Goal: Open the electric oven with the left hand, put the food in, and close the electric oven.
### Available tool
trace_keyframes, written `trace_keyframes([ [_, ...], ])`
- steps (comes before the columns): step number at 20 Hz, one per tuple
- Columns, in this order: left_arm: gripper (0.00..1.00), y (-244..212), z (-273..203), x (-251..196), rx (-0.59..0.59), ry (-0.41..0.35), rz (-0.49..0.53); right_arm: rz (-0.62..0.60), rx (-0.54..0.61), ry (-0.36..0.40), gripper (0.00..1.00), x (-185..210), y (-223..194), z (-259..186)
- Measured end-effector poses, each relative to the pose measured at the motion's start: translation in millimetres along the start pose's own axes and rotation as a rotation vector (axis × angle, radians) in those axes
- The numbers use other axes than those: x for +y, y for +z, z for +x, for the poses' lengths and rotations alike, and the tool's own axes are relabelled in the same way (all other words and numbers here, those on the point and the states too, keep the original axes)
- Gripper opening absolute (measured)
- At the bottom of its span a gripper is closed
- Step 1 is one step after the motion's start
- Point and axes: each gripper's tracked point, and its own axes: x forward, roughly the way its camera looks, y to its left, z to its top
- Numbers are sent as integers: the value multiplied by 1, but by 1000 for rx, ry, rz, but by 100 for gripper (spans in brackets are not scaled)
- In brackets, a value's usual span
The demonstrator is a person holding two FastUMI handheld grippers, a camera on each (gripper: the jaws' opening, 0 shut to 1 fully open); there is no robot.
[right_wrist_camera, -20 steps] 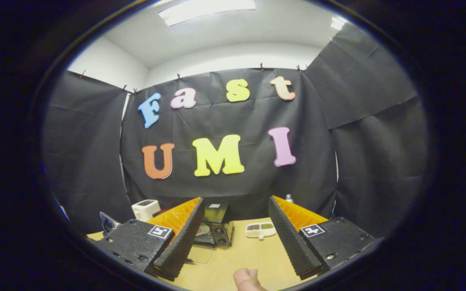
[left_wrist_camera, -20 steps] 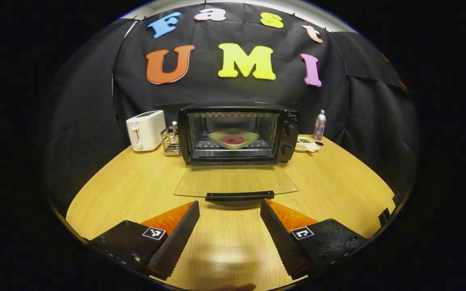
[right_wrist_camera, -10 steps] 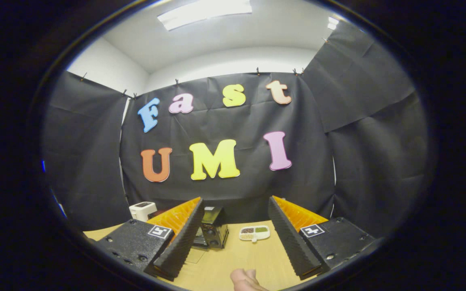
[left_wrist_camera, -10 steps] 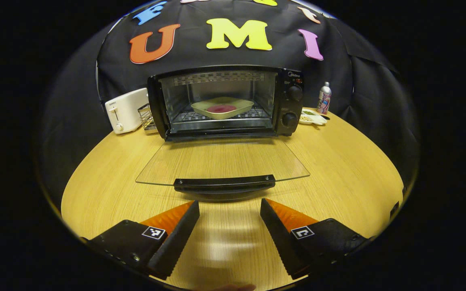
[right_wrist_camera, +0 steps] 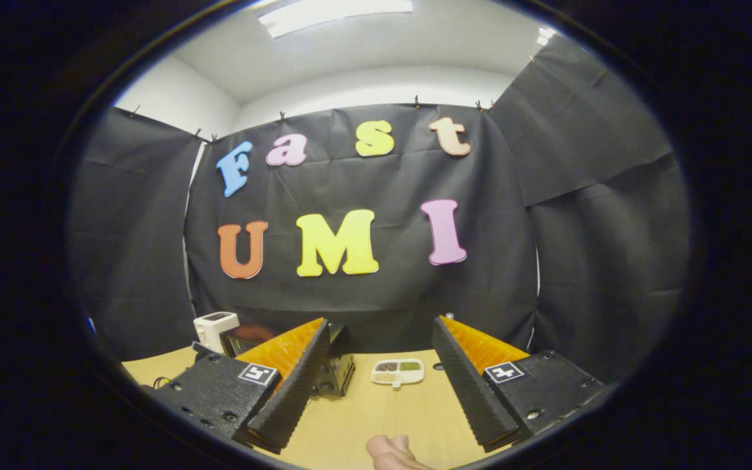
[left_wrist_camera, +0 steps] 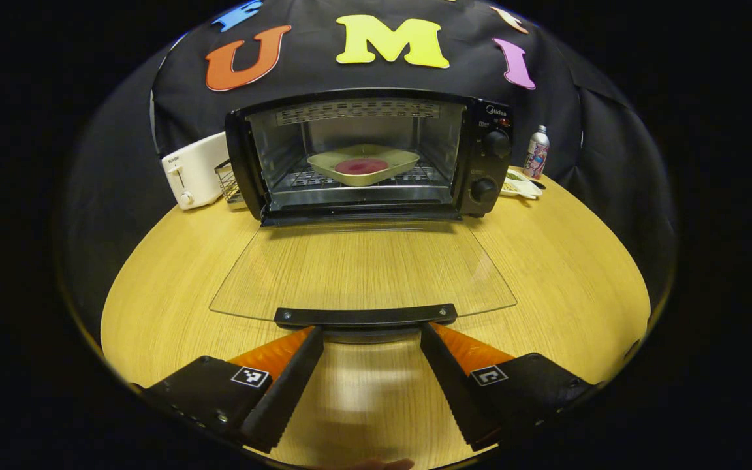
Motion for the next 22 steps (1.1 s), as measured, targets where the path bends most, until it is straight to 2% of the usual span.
trace_keyframes([
  [1, 96, 1, -1, 0, 4, 0, 0, -2, 3, 9, 100, 3, 1, 2],
  [2, 100, 2, -2, -1, 9, 0, 0, -4, 5, 15, 96, 5, 1, 6],
  [3, 96, 3, -3, 0, 12, 0, 0, -9, 7, 19, 96, 5, 0, 9],
  [7, 96, 21, -14, 1, -23, 4, 10, -35, 6, 9, 96, 2, 0, 17],
  [10, 96, 40, -22, 0, -62, 7, 13, -5, 17, 29, 96, 4, -7, 19],
  [11, 96, 46, -25, 1, -80, 8, 14, -6, 27, 25, 100, 3, -10, 21],
  [12, 96, 56, -29, 1, -108, 10, 10, -10, 38, 16, 100, -1, -15, 23],
  [13, 96, 67, -31, 0, -141, 11, 13, -11, 45, 7, 96, -5, -17, 24],
  [16, 97, 104, -37, 5, -257, 24, 20, -4, 54, 0, 96, -4, -20, 26],
  [19, 98, 120, -32, 7, -279, 44, 57, -3, 63, 3, 96, -2, -23, 24],
  [22, 96, 122, -17, 16, -250, 91, 89, -11, 58, -3, 96, -2, -21, 21],
])
